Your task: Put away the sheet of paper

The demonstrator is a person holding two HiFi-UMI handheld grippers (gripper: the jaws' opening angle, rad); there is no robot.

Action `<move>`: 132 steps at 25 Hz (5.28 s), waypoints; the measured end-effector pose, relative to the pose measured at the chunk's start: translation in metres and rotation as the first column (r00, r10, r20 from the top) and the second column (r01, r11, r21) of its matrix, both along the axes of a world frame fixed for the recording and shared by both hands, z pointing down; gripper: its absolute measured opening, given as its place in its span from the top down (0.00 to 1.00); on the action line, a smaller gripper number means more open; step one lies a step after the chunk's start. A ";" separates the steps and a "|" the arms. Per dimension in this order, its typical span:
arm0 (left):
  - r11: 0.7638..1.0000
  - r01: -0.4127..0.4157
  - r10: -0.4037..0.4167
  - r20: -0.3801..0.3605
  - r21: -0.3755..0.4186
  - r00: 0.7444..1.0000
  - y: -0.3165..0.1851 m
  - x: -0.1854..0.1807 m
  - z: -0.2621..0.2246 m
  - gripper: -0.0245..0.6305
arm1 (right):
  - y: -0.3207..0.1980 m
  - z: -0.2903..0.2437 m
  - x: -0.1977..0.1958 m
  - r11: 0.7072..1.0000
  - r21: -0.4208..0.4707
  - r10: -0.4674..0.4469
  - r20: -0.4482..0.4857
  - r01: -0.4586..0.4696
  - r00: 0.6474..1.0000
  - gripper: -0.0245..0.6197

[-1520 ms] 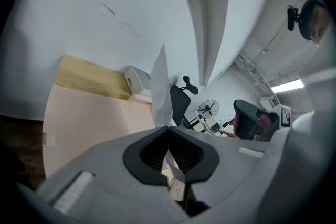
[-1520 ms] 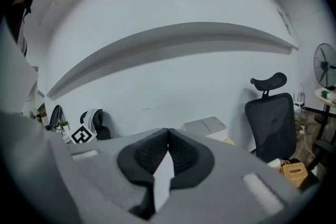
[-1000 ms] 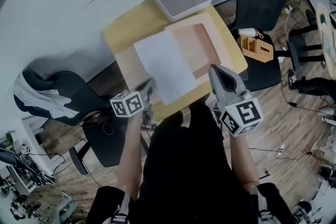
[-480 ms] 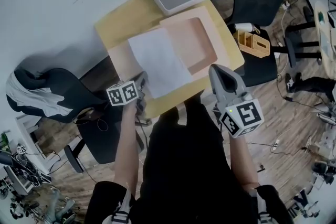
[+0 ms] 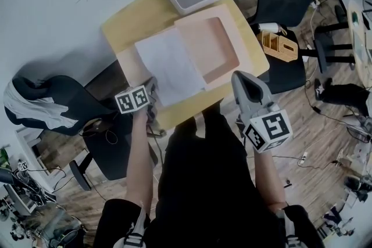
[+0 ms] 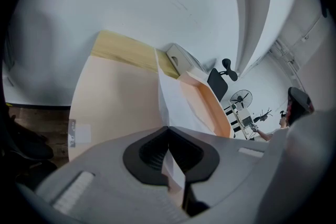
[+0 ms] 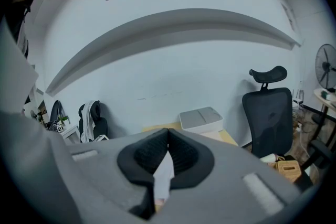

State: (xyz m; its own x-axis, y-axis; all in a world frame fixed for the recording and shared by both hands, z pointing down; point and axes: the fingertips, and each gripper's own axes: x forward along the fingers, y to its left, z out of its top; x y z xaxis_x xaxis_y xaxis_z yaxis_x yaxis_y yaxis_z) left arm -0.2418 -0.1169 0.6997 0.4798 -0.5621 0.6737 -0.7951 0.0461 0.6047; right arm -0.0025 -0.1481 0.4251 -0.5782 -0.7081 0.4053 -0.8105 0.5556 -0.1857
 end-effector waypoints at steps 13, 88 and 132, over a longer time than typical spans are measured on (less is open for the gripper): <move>0.999 0.026 -0.025 0.037 -0.033 0.999 0.001 -0.011 0.014 0.95 | -0.011 0.003 0.000 1.000 -0.014 -0.011 0.000 0.011 1.000 0.96; 0.999 0.045 -0.044 0.025 -0.019 0.999 -0.090 0.166 0.030 0.94 | -0.060 0.027 0.100 0.984 -0.076 -0.163 0.000 0.162 0.987 0.96; 0.940 -0.295 0.251 0.239 0.170 0.938 -0.013 0.093 -0.054 0.89 | 0.013 -0.007 -0.003 0.998 0.031 -0.062 0.013 0.061 0.998 0.96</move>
